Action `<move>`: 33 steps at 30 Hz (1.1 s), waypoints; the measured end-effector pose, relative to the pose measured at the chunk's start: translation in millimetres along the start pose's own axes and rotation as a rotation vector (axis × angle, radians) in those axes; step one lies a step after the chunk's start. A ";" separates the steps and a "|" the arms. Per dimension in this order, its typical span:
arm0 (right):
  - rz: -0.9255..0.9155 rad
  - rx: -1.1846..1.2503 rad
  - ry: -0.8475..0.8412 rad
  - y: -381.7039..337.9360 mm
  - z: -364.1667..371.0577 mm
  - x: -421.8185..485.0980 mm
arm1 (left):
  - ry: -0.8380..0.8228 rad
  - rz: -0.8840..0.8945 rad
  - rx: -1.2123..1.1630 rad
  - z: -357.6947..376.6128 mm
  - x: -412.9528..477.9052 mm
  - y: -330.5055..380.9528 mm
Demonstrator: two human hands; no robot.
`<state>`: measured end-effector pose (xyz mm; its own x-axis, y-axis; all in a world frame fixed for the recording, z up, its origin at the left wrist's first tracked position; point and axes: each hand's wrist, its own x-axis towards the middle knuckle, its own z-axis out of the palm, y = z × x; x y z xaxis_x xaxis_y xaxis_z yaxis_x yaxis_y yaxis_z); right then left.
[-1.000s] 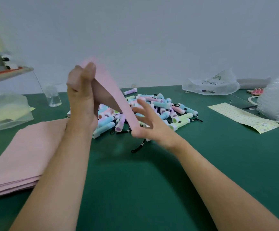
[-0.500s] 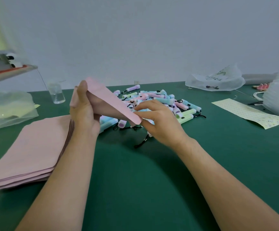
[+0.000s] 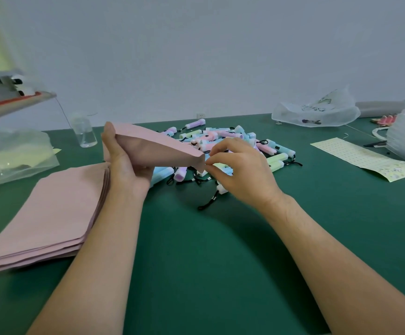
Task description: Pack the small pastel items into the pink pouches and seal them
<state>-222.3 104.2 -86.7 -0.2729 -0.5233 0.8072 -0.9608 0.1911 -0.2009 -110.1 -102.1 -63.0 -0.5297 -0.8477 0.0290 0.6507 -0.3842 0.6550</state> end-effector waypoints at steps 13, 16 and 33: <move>-0.013 0.005 -0.088 0.8 1.7 1.3 | -0.015 -0.047 0.029 -1.5 -3.4 1.5; -0.008 -0.015 -0.141 4.9 -1.4 1.8 | 0.012 -0.057 0.041 -1.1 -5.5 -2.4; 0.190 -0.283 -0.696 58.0 -23.3 -5.8 | -0.356 -0.348 0.429 -10.2 -22.3 -15.6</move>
<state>-275.2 137.6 -90.1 -0.4901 -0.8434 0.2199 -0.8706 0.4860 -0.0763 -102.8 -80.9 -81.6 -0.8657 -0.4990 -0.0395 0.1727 -0.3719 0.9121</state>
